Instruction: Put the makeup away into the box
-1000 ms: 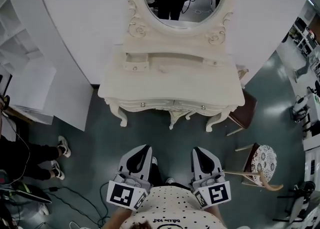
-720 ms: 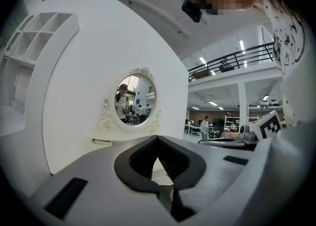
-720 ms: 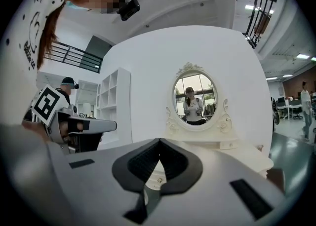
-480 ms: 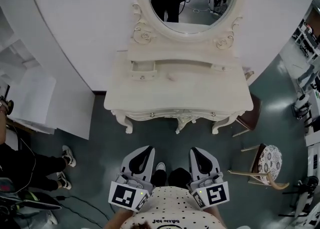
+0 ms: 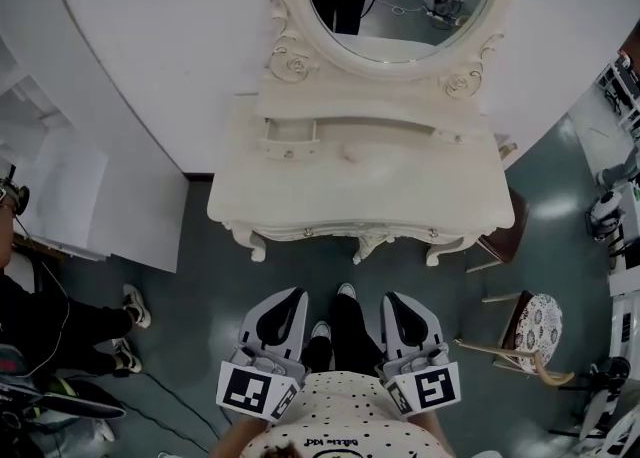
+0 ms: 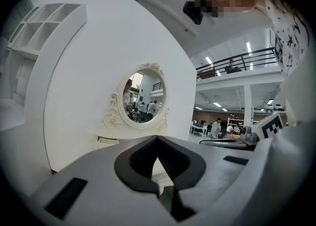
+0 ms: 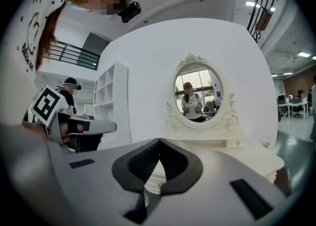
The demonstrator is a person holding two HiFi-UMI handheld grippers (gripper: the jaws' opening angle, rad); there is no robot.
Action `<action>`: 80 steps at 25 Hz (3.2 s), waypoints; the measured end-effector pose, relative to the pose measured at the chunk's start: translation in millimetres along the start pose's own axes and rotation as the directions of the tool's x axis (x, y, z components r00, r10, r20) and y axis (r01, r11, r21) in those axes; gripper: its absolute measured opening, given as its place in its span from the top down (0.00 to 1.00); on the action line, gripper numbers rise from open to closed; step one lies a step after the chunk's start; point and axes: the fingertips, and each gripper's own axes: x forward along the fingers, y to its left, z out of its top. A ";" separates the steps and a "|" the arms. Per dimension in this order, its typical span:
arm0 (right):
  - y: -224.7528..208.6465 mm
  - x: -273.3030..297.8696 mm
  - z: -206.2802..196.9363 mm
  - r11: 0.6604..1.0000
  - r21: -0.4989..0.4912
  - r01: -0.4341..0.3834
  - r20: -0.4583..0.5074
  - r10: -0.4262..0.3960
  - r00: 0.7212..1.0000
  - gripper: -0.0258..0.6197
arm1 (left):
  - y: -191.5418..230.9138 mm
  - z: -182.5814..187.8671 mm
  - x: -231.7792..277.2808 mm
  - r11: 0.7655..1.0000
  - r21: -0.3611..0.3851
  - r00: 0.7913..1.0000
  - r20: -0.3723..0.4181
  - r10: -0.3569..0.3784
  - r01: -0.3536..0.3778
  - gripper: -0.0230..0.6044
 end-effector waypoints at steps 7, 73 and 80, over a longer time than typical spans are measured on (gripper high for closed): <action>-25.8 57.5 7.8 0.997 -0.009 -0.075 -0.008 0.075 0.997 0.95 | 28.1 10.3 49.8 0.998 -0.002 0.998 0.012 0.064 -0.064 0.96; -148.1 268.9 63.3 1.000 -0.007 -0.002 -0.019 0.002 1.000 0.95 | 163.6 72.5 257.2 0.998 -0.009 0.998 0.018 0.066 -0.065 0.96; -152.3 275.1 63.7 0.999 -0.005 -0.038 -0.015 0.038 0.999 0.95 | 165.0 73.9 258.8 0.995 -0.013 0.995 0.024 0.097 -0.096 0.96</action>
